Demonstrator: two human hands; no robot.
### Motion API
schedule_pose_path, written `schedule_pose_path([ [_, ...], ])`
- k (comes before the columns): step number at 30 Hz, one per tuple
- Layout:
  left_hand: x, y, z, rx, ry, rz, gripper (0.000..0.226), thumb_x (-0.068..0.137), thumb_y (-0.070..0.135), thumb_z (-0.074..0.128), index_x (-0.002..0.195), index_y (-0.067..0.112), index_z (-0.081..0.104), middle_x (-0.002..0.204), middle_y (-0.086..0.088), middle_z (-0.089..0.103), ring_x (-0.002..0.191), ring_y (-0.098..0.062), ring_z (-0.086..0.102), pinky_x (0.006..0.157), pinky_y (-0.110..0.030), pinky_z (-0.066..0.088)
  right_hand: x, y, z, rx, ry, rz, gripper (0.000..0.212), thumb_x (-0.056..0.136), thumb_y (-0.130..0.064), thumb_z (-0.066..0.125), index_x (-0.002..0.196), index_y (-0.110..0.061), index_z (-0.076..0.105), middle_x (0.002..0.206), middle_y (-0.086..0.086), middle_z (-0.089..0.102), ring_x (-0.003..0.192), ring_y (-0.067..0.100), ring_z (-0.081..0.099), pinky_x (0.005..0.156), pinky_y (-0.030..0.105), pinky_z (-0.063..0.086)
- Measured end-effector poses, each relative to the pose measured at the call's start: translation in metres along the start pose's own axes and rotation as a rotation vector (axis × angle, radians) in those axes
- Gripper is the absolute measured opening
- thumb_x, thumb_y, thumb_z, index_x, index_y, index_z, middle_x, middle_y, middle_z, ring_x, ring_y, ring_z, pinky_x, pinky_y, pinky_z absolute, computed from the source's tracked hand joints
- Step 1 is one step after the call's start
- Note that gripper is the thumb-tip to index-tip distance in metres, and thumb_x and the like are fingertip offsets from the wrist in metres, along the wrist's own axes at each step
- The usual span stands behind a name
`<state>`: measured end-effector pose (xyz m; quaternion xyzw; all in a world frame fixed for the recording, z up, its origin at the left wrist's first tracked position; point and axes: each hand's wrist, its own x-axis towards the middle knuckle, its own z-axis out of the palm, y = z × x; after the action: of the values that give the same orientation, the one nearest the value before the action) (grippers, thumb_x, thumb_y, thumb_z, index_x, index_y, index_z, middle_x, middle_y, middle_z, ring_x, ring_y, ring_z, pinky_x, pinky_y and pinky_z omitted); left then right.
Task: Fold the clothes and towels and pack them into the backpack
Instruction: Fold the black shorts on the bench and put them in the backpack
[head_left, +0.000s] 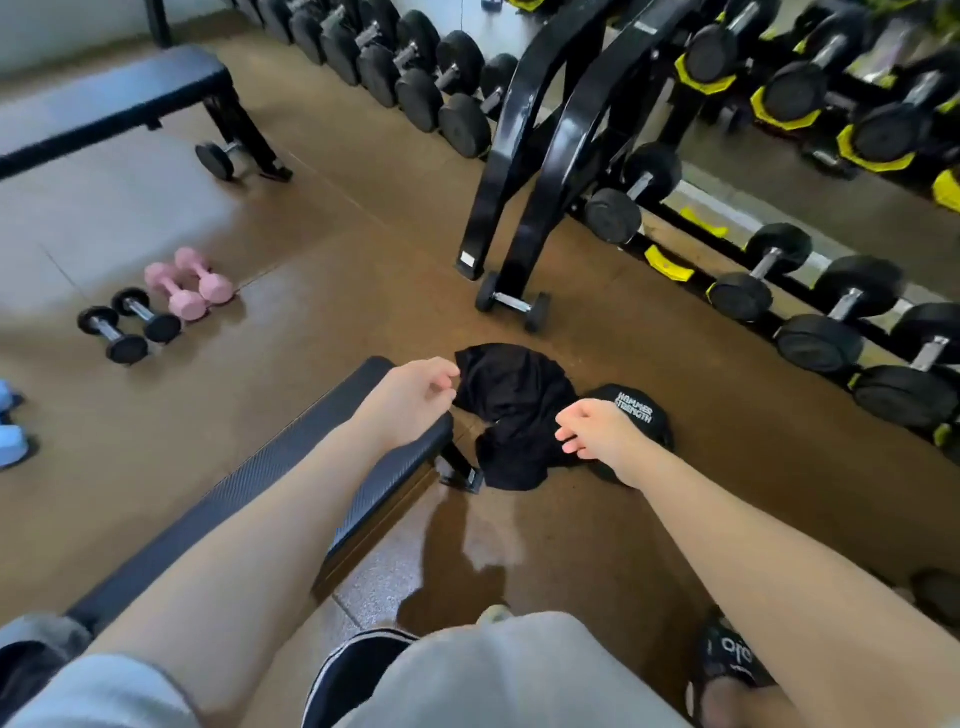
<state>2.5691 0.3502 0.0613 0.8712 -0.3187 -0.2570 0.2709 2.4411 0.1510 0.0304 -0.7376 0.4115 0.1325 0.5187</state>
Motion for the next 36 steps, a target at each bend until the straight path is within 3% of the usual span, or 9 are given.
schedule_pose_path([
  [5,0.077,0.028,0.029,-0.055,-0.053,0.013,0.034,0.096,0.020,0.046,0.129,0.015,0.048,0.120,0.001,0.058,0.095,-0.012,0.052,0.083,-0.020,0.035,0.062,0.001,-0.047,-0.015,0.068,0.007,0.017,0.095,-0.019,0.045,0.087,-0.012,0.058,0.084,0.003,0.064,0.071,0.017,0.057,0.072,0.031,0.046],
  [11,0.202,0.037,0.067,-0.042,-0.212,0.000,0.034,0.096,0.020,0.046,0.129,0.014,0.048,0.123,-0.001,0.059,0.091,-0.011,0.053,0.083,-0.020,0.039,0.141,-0.002,-0.099,-0.030,0.074,0.056,0.018,0.093,-0.021,0.045,0.081,-0.018,0.059,0.086,0.001,0.066,0.072,0.015,0.060,0.077,0.032,0.049],
  [16,0.308,0.023,0.114,-0.062,-0.261,-0.112,0.032,0.096,0.019,0.044,0.128,0.014,0.049,0.124,0.000,0.057,0.091,-0.013,0.052,0.081,-0.021,0.038,0.238,0.021,-0.119,-0.038,0.060,0.139,0.019,0.094,-0.020,0.044,0.090,-0.010,0.060,0.088,0.003,0.064,0.070,0.015,0.055,0.066,0.027,0.043],
  [20,0.385,-0.028,0.181,-0.123,-0.220,-0.292,0.030,0.098,0.016,0.038,0.125,0.017,0.051,0.121,-0.003,0.060,0.092,-0.017,0.056,0.074,-0.022,0.040,0.342,0.067,-0.096,-0.154,-0.027,0.147,0.025,0.092,-0.023,0.045,0.091,-0.003,0.059,0.093,0.014,0.065,0.087,0.032,0.059,0.079,0.043,0.047],
  [24,0.449,-0.099,0.259,-0.165,-0.147,-0.440,0.029,0.098,0.018,0.039,0.123,0.018,0.052,0.116,-0.004,0.061,0.083,-0.016,0.054,0.058,-0.019,0.039,0.460,0.121,-0.053,-0.317,-0.131,0.105,0.024,0.094,-0.021,0.042,0.082,-0.003,0.053,0.082,0.010,0.055,0.075,0.026,0.048,0.070,0.034,0.039],
  [27,0.485,-0.160,0.324,-0.217,-0.060,-0.547,0.026,0.095,0.014,0.041,0.118,0.016,0.054,0.110,-0.003,0.063,0.081,-0.016,0.054,0.067,-0.023,0.038,0.541,0.175,-0.008,-0.370,-0.113,0.063,0.025,0.096,-0.024,0.044,0.095,-0.006,0.061,0.097,0.008,0.064,0.091,0.028,0.056,0.079,0.035,0.046],
  [30,0.512,-0.220,0.386,-0.262,0.028,-0.652,0.025,0.093,0.014,0.041,0.114,0.015,0.056,0.106,-0.002,0.063,0.081,-0.019,0.056,0.070,-0.026,0.038,0.609,0.228,0.043,-0.426,-0.053,0.029,0.023,0.097,-0.028,0.044,0.102,-0.014,0.062,0.105,0.007,0.062,0.096,0.028,0.058,0.076,0.035,0.047],
  [34,0.533,-0.281,0.445,-0.309,0.118,-0.700,0.021,0.092,0.015,0.043,0.109,0.017,0.056,0.106,0.000,0.062,0.092,-0.022,0.061,0.075,-0.029,0.044,0.676,0.273,0.095,-0.611,-0.042,-0.124,0.037,0.096,-0.031,0.048,0.132,-0.021,0.045,0.132,0.000,0.044,0.114,0.022,0.049,0.076,0.032,0.043],
  [36,0.539,-0.299,0.462,-0.319,0.121,-0.705,0.021,0.092,0.014,0.044,0.107,0.019,0.057,0.102,0.003,0.062,0.088,-0.020,0.062,0.074,-0.029,0.045,0.699,0.286,0.112,-0.761,-0.072,-0.210,0.043,0.095,-0.031,0.051,0.135,-0.020,0.042,0.134,0.000,0.042,0.119,0.022,0.043,0.085,0.034,0.042],
])
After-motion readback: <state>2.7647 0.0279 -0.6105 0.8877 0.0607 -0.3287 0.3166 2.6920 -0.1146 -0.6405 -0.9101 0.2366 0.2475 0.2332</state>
